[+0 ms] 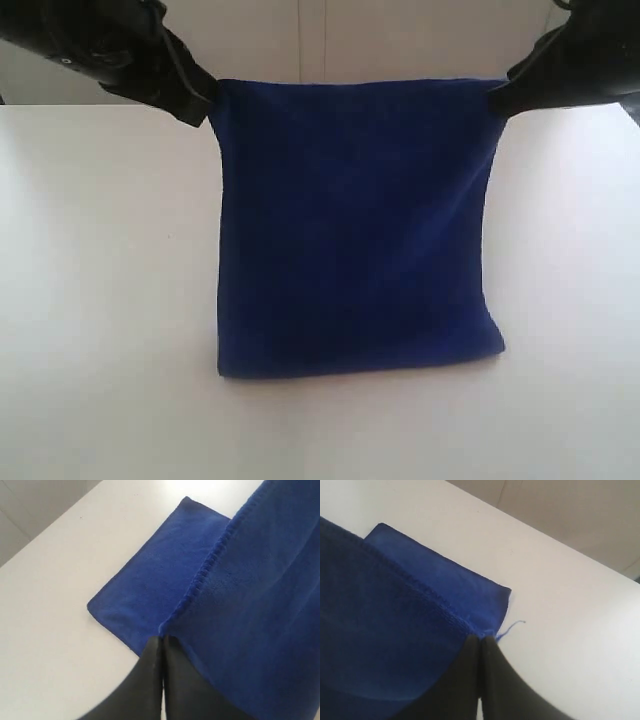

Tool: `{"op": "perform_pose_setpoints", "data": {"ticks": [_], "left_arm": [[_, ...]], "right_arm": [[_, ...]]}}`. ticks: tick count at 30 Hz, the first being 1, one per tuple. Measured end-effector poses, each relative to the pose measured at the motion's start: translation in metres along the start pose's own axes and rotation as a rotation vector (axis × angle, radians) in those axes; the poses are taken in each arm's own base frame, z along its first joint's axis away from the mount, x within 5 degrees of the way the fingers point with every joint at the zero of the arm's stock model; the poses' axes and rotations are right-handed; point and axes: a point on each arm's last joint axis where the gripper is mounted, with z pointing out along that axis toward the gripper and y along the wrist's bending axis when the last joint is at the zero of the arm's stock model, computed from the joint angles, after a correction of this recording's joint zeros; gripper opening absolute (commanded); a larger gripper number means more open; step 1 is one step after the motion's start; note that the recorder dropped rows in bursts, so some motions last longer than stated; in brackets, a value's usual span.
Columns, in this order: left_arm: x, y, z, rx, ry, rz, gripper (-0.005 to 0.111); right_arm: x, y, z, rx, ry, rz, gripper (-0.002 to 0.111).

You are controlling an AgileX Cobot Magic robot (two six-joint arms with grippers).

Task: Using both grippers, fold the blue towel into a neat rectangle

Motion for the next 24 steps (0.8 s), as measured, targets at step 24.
{"op": "perform_pose_setpoints", "data": {"ticks": [24], "left_arm": [[0.005, 0.022, 0.046, -0.128, -0.060, -0.033, 0.000]], "right_arm": [[-0.005, -0.014, 0.047, 0.055, -0.030, 0.024, 0.000]]}}
